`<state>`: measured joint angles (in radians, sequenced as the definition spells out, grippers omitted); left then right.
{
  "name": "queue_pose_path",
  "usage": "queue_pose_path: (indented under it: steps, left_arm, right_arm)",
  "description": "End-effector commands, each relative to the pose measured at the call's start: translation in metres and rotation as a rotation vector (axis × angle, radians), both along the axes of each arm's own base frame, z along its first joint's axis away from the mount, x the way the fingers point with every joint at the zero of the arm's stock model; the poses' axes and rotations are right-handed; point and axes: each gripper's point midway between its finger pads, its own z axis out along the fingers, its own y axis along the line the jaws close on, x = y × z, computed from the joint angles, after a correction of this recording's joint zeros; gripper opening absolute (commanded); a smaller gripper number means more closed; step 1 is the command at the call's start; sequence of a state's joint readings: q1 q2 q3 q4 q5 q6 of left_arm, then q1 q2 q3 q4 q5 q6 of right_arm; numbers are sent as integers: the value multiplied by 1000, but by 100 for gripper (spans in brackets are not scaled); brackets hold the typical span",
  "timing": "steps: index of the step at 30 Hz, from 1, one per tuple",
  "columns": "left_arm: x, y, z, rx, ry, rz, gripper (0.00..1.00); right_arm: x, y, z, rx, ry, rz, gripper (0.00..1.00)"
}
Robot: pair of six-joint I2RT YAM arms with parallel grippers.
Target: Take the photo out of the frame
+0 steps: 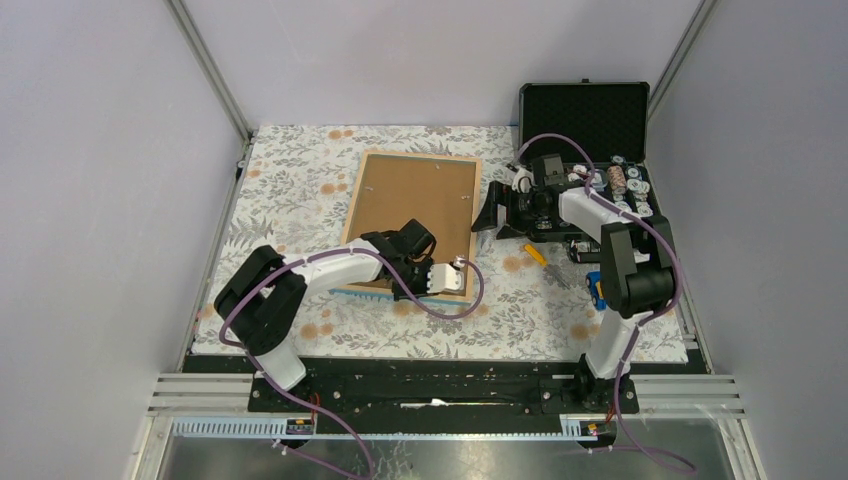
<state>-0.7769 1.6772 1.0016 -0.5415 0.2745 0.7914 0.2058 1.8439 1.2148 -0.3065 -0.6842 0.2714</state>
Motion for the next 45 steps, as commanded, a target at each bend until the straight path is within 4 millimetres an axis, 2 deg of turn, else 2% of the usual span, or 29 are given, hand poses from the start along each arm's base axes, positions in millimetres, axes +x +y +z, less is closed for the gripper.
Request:
queue_pose_path:
  steps: [1,6,17,26,33,45]
  left_arm:
    - [20,-6,-3,-11,-11,109,15]
    - [26,-20,23,-115,12,167,0]
    - [43,-28,70,-258,22,250,0]
    - [35,-31,86,-313,29,203,0]
    - [35,-36,99,-362,32,202,0]
    - [42,-37,104,-403,20,228,0]
  right_arm:
    - [13,14,17,68,-4,25,100]
    - [18,19,12,92,25,31,100]
    - [19,28,-3,153,129,34,100]
    - [24,39,-10,232,204,26,94]
    - [26,54,-7,345,253,42,76]
    - [4,59,13,460,285,110,62]
